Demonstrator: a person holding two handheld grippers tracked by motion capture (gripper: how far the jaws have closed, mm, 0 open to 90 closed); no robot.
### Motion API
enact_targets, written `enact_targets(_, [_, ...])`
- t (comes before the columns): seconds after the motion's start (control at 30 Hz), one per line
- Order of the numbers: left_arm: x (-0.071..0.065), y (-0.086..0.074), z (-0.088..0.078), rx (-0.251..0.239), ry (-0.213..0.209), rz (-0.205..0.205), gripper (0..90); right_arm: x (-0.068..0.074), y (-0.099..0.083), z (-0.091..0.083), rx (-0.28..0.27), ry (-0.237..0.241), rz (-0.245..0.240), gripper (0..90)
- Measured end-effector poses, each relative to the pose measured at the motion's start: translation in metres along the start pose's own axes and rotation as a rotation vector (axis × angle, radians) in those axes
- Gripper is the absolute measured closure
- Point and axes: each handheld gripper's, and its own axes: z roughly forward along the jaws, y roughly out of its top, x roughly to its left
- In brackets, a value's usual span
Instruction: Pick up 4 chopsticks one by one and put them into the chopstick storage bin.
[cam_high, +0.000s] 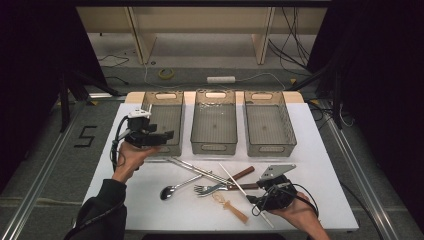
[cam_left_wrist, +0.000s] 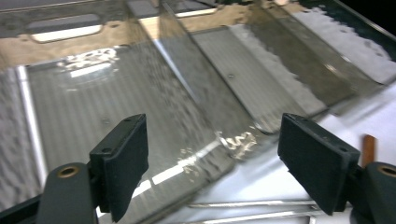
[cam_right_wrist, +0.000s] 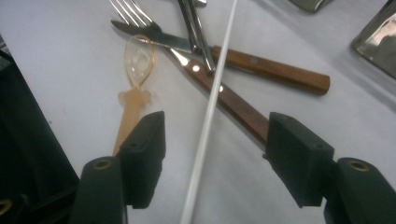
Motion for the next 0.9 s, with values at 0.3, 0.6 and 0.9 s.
enact_targets(0.3, [-0.028,-0.022,-0.014,-0.043,-0.076,0.046,19.1,0.003,-0.002,0.010,0.081,-0.002,0.010,52.9])
enact_targets(0.6, [-0.048,-0.047,-0.022,-0.045,-0.131,0.091,18.4,0.005,-0.004,0.017,0.147,-0.006,0.006,61.3])
enact_targets(0.9, [-0.059,-0.064,-0.024,-0.028,-0.134,0.121,18.5,0.007,-0.008,0.020,0.187,-0.002,0.002,68.2])
